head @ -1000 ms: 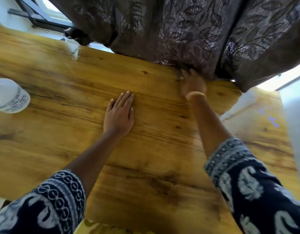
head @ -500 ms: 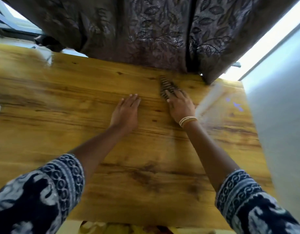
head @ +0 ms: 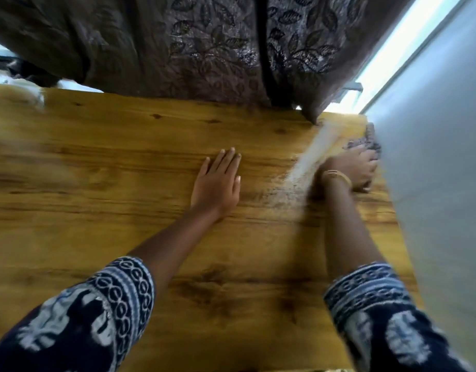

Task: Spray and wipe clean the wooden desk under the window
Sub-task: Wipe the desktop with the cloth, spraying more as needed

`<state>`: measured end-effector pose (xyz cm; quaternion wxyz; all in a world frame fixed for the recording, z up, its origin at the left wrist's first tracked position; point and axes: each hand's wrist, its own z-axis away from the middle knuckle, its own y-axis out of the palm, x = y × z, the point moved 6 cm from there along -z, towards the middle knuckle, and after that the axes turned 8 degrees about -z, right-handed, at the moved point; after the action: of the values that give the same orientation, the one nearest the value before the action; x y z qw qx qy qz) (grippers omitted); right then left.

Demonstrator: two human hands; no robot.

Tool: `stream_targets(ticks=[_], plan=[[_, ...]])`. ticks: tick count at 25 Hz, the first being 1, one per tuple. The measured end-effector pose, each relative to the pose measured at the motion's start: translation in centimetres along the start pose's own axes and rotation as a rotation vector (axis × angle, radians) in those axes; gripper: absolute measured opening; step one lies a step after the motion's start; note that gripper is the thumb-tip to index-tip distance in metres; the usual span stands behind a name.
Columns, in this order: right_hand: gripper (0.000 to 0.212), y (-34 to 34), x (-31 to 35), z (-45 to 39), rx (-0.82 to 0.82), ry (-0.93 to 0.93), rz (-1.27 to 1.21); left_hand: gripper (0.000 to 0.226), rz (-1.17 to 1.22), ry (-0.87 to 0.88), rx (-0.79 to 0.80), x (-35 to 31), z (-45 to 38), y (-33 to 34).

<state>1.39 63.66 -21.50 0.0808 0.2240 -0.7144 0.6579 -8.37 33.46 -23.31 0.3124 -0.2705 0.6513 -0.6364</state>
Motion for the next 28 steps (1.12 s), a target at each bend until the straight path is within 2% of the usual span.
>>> stream_targets(ticks=[1,4,5,6,10,14,16,20,24,28], plan=[[0.053,0.2,2.1,2.1,0.000,-0.050,-0.040,0.057,0.002,-0.001,-0.009,-0.1,-0.1,0.0],[0.046,2.7,7.3,6.3,0.233,-0.655,0.007,0.056,-0.008,0.006,-0.035,-0.1,0.1,0.1],[0.045,2.9,8.0,5.0,0.273,-0.759,0.008,0.056,-0.005,-0.001,-0.044,0.1,0.1,0.2],[0.045,2.9,8.2,2.2,0.274,-0.769,0.021,0.056,0.002,-0.007,-0.051,0.1,0.1,0.2],[0.047,1.6,3.8,-8.0,0.240,-0.389,0.248,0.056,0.003,-0.005,-0.065,0.0,0.1,0.3],[0.055,1.7,3.5,-5.3,0.071,-0.135,0.233,0.055,0.016,-0.004,-0.064,0.2,-0.1,0.0],[0.055,1.8,4.4,-3.6,0.057,-0.151,0.203,0.055,0.029,-0.004,-0.070,0.2,0.0,0.0],[0.049,1.6,5.5,-7.1,0.215,-0.362,0.230,0.055,0.025,-0.005,-0.081,0.2,0.1,0.2],[0.055,1.5,3.9,-5.4,0.168,-0.232,0.265,0.055,0.037,-0.005,-0.062,0.2,0.0,0.1],[0.054,-2.9,-4.3,2.9,0.036,-0.117,0.149,0.055,0.052,0.004,-0.047,0.1,0.0,0.0]])
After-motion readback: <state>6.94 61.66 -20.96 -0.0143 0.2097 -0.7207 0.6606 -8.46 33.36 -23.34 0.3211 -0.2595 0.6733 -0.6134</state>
